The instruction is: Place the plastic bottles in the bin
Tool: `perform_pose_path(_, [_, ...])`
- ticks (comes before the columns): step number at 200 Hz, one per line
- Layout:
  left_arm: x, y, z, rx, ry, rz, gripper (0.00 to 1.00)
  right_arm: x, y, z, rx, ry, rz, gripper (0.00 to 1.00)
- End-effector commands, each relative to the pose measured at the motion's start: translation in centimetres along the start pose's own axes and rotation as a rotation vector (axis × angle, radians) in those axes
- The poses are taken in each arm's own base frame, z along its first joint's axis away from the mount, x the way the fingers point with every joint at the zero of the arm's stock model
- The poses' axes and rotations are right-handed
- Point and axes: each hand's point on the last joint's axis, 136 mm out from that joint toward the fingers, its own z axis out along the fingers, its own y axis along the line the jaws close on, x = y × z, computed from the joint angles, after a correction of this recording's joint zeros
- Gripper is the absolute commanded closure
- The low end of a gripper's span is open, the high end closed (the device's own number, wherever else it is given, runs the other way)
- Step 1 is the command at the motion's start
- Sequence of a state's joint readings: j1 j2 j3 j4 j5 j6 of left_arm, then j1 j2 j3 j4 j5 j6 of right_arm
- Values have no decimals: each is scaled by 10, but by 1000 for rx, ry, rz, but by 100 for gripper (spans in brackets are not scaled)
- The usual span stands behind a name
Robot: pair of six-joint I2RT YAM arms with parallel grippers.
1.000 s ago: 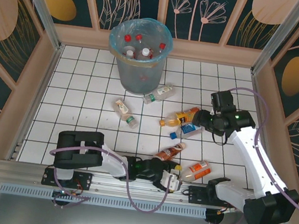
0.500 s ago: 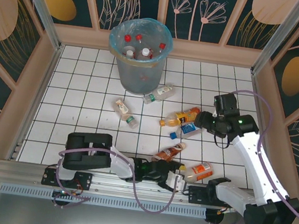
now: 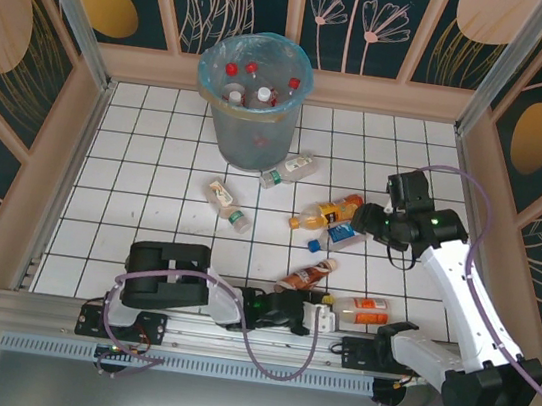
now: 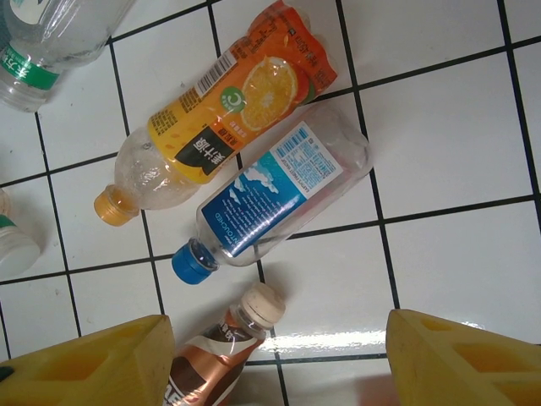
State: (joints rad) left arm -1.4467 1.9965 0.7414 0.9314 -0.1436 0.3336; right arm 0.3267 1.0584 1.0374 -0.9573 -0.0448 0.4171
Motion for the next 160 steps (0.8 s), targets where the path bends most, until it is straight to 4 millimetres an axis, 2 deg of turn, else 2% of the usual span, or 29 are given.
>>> perform_pose_path(1, [-31, 20, -16, -64, -90, -24, 66, -7, 4, 0, -26, -22, 9, 33])
perform_pose_path(25, [-61, 38, -37, -100, -121, -9, 69, -31, 14, -19, -47, -104, 12, 35])
perform_pose_path(35, [-69, 46, -42, -97, -93, -8, 72, -47, 24, -35, -80, -168, 19, 37])
perform_pose_path(38, [-77, 50, -47, -95, -94, -9, 73, -53, 27, -41, -92, -190, 23, 38])
perform_pose_path(50, [-94, 63, -57, -88, -79, -17, 83, -74, 41, -63, -156, -282, 38, 43])
perform_pose_path(68, [-112, 88, -81, -112, -88, -39, 86, -103, 65, -99, -279, -422, 61, 47])
perform_pose_path(84, [-122, 115, -104, -151, -109, -77, 87, -129, 81, -136, -382, -566, 79, 48])
perform_pose_path(106, [-120, 151, -128, -216, -82, -112, 92, -155, 100, -182, -541, -768, 96, 49])
perform_pose_path(121, [-123, 173, -140, -265, -37, -121, 100, -167, 109, -197, -607, -840, 96, 51])
perform_pose_path(130, [-130, 189, -149, -302, -13, -134, 100, -173, 113, -200, -624, -858, 92, 51])
perform_pose_path(133, [-126, 192, -151, -309, 6, -139, 100, -174, 114, -201, -628, -860, 89, 51])
perform_pose_path(136, [-137, 200, -156, -323, -6, -146, 100, -176, 116, -200, -631, -861, 86, 51])
perform_pose_path(160, [-159, 240, -186, -398, 11, -212, 100, -179, 118, -195, -641, -874, 81, 51])
